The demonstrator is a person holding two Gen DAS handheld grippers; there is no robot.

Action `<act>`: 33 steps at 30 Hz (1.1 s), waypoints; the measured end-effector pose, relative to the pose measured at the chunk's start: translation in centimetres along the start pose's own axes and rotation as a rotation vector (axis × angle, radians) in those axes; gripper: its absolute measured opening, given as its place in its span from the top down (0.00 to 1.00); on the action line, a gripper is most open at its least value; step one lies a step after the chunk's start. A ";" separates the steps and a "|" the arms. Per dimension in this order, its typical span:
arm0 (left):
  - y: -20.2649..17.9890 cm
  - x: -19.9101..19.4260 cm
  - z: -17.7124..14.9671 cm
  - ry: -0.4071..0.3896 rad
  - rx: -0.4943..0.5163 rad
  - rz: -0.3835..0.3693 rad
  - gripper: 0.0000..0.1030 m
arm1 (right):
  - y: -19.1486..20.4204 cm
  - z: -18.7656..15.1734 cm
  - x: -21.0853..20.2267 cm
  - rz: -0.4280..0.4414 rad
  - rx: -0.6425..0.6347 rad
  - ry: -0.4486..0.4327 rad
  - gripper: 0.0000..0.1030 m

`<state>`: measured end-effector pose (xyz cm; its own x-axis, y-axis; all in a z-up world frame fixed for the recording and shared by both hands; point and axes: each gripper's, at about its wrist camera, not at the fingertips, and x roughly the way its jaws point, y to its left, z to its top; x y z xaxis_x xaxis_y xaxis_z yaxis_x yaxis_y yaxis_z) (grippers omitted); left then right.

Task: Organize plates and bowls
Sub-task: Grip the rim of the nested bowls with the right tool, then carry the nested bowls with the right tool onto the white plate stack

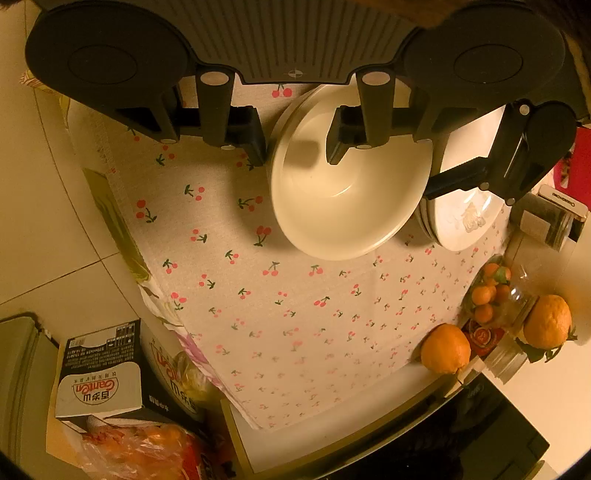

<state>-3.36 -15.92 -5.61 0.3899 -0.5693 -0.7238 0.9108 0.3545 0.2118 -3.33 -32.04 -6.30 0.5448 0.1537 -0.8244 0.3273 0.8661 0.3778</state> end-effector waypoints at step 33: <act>3.0 -6.3 0.1 -0.091 -0.006 0.072 0.08 | 6.0 0.3 -3.8 0.099 -0.132 -0.120 0.69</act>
<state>-3.04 -11.33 -0.39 0.4655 -0.6068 -0.6443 0.8790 0.4017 0.2569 -3.20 -27.60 -0.73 0.6601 0.1898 -0.7268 0.1681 0.9057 0.3892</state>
